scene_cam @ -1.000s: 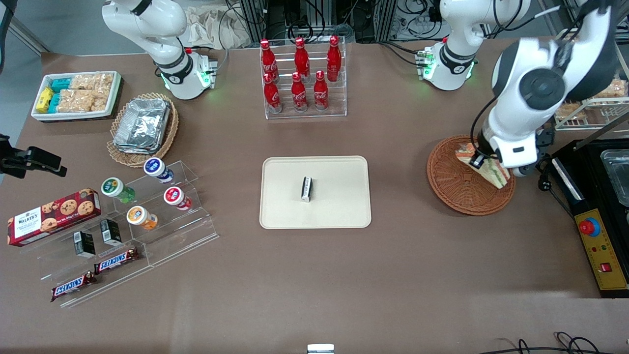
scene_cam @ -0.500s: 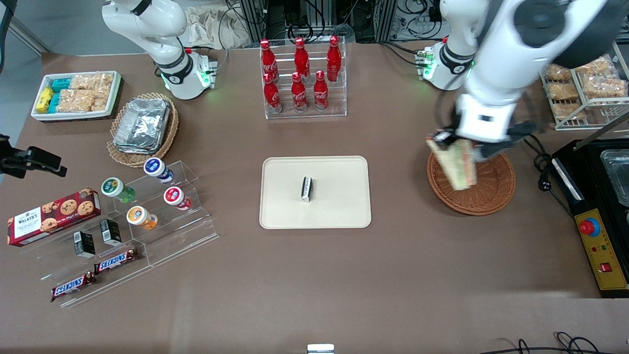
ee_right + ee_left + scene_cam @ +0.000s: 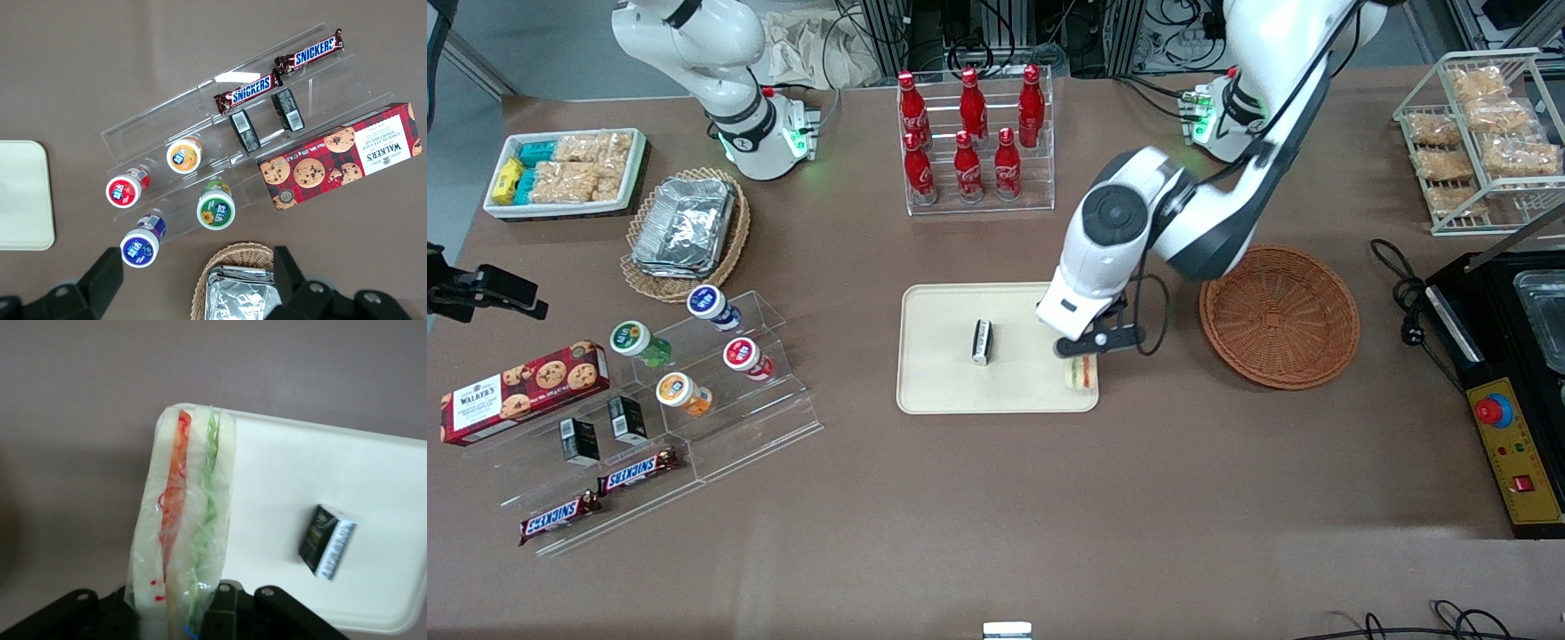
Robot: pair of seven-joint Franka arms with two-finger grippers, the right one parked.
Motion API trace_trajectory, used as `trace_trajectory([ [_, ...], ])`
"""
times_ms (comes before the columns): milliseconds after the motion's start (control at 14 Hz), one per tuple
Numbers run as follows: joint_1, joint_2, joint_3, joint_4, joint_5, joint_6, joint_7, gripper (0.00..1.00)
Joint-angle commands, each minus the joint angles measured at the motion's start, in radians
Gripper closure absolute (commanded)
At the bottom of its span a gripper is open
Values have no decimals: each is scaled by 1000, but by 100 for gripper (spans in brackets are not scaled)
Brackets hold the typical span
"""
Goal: Place sandwich from basket to tray
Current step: 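Lower the sandwich onto the white tray beside the black box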
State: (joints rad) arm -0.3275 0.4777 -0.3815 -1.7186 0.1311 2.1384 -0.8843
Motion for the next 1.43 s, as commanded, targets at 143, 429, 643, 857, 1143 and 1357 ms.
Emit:
trace_trajectory([
  [143,-36,140,6,37,73,67,-45,100],
  [429,-39,150,6,4,82,67,-65,94],
  [643,-45,142,6,-1,84,64,-109,0],
  [857,-39,118,4,16,82,55,-180,0],
  [1143,-28,23,6,34,81,-10,-182,0],
  [1357,17,-118,6,77,71,-183,-171,0],
])
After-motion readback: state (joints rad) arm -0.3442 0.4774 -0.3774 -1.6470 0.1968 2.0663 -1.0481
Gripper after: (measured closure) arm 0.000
